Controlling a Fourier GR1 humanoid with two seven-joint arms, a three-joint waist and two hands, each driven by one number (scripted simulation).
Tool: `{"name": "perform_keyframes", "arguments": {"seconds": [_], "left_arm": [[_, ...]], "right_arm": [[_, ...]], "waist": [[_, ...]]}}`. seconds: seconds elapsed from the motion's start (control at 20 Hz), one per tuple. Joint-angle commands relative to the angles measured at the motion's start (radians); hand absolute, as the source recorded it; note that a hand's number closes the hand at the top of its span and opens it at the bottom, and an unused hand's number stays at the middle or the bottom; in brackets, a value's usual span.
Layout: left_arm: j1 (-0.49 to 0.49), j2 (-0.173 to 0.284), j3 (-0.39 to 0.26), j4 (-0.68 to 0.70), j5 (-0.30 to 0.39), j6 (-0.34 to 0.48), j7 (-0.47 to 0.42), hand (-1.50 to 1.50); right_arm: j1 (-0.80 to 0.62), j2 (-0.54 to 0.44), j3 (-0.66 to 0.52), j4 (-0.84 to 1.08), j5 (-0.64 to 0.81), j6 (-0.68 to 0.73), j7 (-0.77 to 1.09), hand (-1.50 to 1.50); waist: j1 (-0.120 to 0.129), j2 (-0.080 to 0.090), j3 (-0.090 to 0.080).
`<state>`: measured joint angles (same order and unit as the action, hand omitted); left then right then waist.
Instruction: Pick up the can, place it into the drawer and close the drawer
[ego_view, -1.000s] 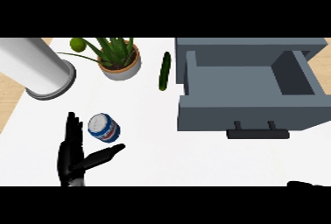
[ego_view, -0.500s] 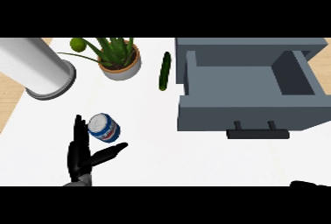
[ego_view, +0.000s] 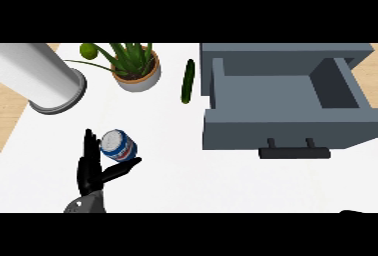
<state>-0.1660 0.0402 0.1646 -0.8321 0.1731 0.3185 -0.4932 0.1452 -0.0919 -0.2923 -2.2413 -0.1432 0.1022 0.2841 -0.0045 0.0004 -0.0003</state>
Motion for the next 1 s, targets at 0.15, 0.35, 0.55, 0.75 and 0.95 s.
{"name": "perform_keyframes", "arguments": {"seconds": [0.15, 0.35, 0.55, 0.75, 0.95], "left_arm": [[-0.141, 0.052, 0.063, 0.232, 0.029, -0.090, -0.121, -1.50], [-0.140, 0.062, 0.013, 0.232, 0.007, -0.156, -0.070, -1.50], [-0.224, 0.084, 0.048, 0.331, 0.032, -0.229, -0.127, 1.50], [-0.236, 0.055, 0.038, 0.325, 0.037, -0.251, -0.154, 1.50], [-0.353, 0.040, 0.058, 0.473, 0.024, -0.231, -0.210, 1.50]], "right_arm": [[0.020, 0.025, 0.019, 0.002, 0.049, 0.012, -0.022, -1.50], [-0.026, -0.023, -0.052, 0.005, -0.033, 0.022, 0.009, -1.50], [-0.053, -0.034, -0.062, 0.023, -0.040, 0.024, 0.015, -1.50], [-0.063, 0.002, 0.012, 0.018, 0.063, -0.013, 0.030, -1.50], [-0.096, -0.001, 0.015, 0.014, 0.062, -0.024, 0.033, -1.50]], "waist": [[-0.005, 0.001, -0.001], [-0.005, 0.001, 0.000], [-0.006, 0.002, -0.001], [-0.002, 0.001, 0.000], [-0.008, 0.003, -0.001]]}}
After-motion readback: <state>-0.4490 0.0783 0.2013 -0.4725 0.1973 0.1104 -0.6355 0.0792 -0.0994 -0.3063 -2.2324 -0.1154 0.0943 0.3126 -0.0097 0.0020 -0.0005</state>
